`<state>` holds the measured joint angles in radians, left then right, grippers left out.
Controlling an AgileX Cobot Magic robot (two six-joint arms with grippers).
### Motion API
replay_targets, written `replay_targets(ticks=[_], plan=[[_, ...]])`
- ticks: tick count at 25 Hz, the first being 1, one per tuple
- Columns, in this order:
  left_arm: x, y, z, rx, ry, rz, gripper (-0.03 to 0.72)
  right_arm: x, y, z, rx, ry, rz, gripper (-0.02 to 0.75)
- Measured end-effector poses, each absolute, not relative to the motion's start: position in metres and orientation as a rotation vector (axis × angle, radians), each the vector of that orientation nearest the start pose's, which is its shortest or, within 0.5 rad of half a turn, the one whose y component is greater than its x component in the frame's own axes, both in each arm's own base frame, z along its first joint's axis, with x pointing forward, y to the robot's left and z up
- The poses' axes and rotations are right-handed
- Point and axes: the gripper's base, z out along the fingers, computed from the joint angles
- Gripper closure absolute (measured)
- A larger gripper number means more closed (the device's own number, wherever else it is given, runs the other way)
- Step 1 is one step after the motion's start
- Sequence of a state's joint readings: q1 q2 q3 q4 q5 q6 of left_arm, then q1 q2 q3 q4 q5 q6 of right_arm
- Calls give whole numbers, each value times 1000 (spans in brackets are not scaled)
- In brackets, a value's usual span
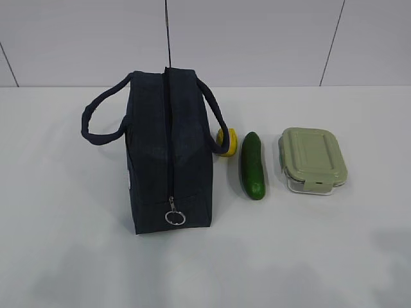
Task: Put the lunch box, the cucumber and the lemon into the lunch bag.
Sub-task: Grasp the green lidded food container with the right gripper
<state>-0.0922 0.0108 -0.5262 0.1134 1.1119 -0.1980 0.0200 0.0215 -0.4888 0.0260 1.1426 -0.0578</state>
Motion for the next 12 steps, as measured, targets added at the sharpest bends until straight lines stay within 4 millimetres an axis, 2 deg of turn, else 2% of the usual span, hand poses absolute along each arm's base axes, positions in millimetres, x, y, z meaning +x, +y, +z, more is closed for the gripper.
replay_targets(ticks=[12], plan=[[-8, 10, 281, -119, 2071, -41, 382, -4, 2, 268, -86, 2159, 10, 388]])
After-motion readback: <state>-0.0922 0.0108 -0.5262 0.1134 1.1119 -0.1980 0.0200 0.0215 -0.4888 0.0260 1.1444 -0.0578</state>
